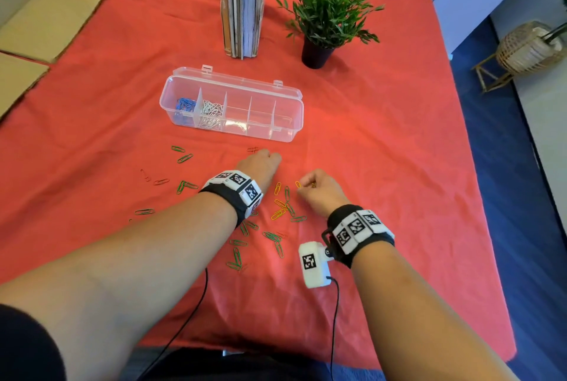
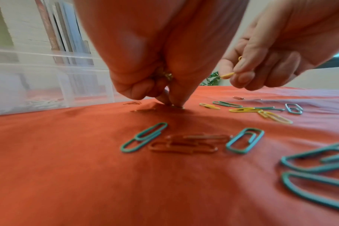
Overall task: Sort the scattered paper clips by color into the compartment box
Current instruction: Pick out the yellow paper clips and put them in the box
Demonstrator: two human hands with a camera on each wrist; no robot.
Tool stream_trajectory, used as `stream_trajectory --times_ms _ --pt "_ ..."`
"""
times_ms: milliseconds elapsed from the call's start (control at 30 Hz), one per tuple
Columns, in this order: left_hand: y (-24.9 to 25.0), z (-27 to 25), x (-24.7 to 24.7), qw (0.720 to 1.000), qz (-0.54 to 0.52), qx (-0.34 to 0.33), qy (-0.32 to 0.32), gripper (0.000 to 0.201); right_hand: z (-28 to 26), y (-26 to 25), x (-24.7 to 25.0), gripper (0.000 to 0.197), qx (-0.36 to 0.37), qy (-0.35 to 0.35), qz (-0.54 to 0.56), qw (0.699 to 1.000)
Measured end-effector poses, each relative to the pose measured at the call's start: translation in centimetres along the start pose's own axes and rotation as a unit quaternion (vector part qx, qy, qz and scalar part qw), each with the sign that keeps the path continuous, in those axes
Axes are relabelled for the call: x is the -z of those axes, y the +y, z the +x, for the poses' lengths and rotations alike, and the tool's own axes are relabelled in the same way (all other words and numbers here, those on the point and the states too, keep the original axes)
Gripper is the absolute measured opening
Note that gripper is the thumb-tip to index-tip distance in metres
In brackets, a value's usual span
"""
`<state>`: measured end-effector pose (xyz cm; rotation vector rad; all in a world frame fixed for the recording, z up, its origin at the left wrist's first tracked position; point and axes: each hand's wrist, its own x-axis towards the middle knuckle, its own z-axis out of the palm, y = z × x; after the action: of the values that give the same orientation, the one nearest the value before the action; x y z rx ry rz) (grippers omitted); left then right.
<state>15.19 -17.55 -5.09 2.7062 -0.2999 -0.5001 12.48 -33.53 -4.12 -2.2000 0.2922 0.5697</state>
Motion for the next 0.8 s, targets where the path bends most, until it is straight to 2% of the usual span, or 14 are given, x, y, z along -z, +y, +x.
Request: stream_trajectory --times_ms 33,100,200,233,267,300,367,400,467,567,600,700,800 --pt "-0.2 -0.2 0.2 1.0 0.0 0.008 0.009 0.026 -0.4 0.2 -0.1 0.021 -0.026 -0.02 0.113 0.993" --pt "-0.7 -0.4 0.6 0.999 -0.001 0.044 0.026 0.031 -1.1 0.3 -0.1 0.029 -0.068 -0.05 0.29 0.953" --pt "-1.2 -0.8 1.0 0.998 0.015 0.067 0.008 0.034 -2.2 -0.2 0.0 0.022 -0.117 -0.095 0.42 0.895" --pt "-1.3 -1.0 1.0 0.998 0.022 0.061 0.0 0.032 -2.4 -0.2 -0.2 0.019 -0.131 -0.101 0.429 0.888" --pt "-1.4 -1.1 0.9 0.998 0.024 0.055 -0.007 0.028 -2.5 -0.2 -0.4 0.018 -0.135 -0.1 0.409 0.897" --pt "-1.5 -1.4 0.8 0.998 0.022 0.052 -0.012 0.025 -2.4 0.0 -0.9 0.019 -0.124 -0.087 0.346 0.926" --pt "-1.7 -1.7 0.5 0.999 0.012 0.045 -0.014 0.022 -2.0 0.3 -1.6 0.018 -0.063 -0.054 0.136 0.987" --pt "-1.8 -2.0 0.4 0.999 0.01 0.04 -0.01 0.022 -1.9 0.3 -1.9 0.015 -0.018 -0.041 0.025 0.999" --pt "-2.0 -2.4 0.3 0.999 0.019 0.041 0.002 0.022 -2.0 0.1 -2.3 0.003 0.049 -0.034 -0.144 0.988" --pt "-2.3 -2.8 0.2 0.998 0.045 0.053 -0.001 0.024 -2.5 0.3 -3.6 0.024 0.132 -0.013 -0.297 0.946" --pt "-2.3 -3.0 0.2 0.997 0.053 0.053 -0.008 0.022 -2.7 0.3 -4.1 0.026 0.153 -0.004 -0.321 0.934" --pt "-2.3 -3.6 0.1 0.997 0.05 0.058 -0.032 0.023 -3.4 0.3 -5.1 0.03 0.148 -0.01 -0.366 0.918" --pt "-2.1 -3.9 0.1 0.998 -0.006 0.052 -0.028 0.021 -3.8 -0.3 -5.0 0.031 0.157 -0.014 -0.382 0.911"
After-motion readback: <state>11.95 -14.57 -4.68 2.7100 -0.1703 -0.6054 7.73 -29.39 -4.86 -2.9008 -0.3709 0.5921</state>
